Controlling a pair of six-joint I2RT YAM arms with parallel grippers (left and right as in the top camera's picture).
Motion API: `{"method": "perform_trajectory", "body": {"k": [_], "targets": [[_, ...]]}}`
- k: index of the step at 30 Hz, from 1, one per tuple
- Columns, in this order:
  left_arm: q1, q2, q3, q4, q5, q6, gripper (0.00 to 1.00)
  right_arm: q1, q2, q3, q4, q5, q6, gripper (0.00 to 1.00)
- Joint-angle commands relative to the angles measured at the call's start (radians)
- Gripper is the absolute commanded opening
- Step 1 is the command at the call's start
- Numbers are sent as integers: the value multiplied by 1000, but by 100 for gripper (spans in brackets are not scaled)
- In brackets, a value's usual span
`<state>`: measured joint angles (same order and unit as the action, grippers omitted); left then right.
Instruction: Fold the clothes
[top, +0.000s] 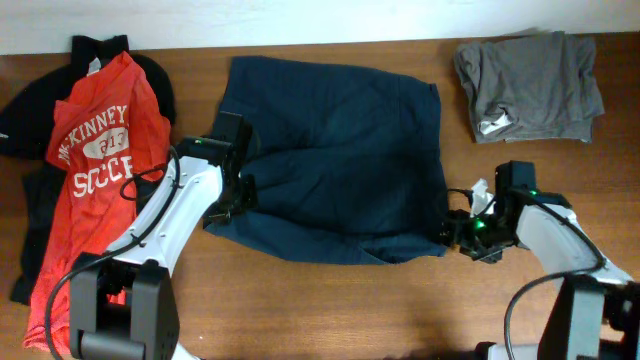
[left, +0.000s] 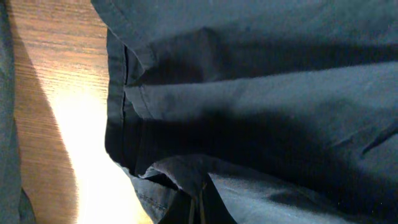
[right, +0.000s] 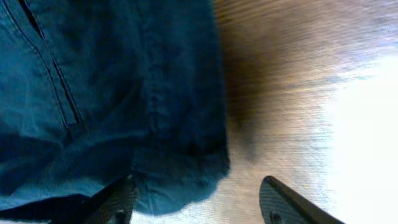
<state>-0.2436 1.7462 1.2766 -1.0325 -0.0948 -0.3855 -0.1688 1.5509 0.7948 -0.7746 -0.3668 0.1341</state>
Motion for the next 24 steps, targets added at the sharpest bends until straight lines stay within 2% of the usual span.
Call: {"method": "perform_trajectory", "body": {"k": [1, 3, 5, 6, 7, 9, 10, 13, 16, 24], "targets": [[6, -24, 16, 11, -19, 13, 1, 61, 26, -7, 31, -18, 40, 60], [6, -24, 16, 15, -19, 13, 1, 91, 26, -7, 43, -15, 63, 52], [6, -24, 16, 16, -19, 13, 1, 113, 26, -7, 50, -15, 66, 50], [6, -24, 16, 20, -19, 13, 1, 125, 27, -7, 51, -14, 67, 45], [6, -24, 16, 22, -19, 13, 1, 129, 26, -7, 50, -13, 70, 38], [6, -24, 16, 26, -19, 13, 1, 129, 26, -6, 47, 8, 89, 7], [6, -24, 16, 26, -21, 13, 1, 129, 26, -6, 46, 8, 93, 4], [10, -26, 26, 21, -97, 13, 1, 128, -8, 0, 23, 8, 108, 4], [25, -60, 49, 13, -105, 13, 1, 129, -92, 33, -44, 7, 138, 4], [31, -298, 59, 16, -211, 13, 1, 128, -429, 136, -231, 100, 216, 8]]}}
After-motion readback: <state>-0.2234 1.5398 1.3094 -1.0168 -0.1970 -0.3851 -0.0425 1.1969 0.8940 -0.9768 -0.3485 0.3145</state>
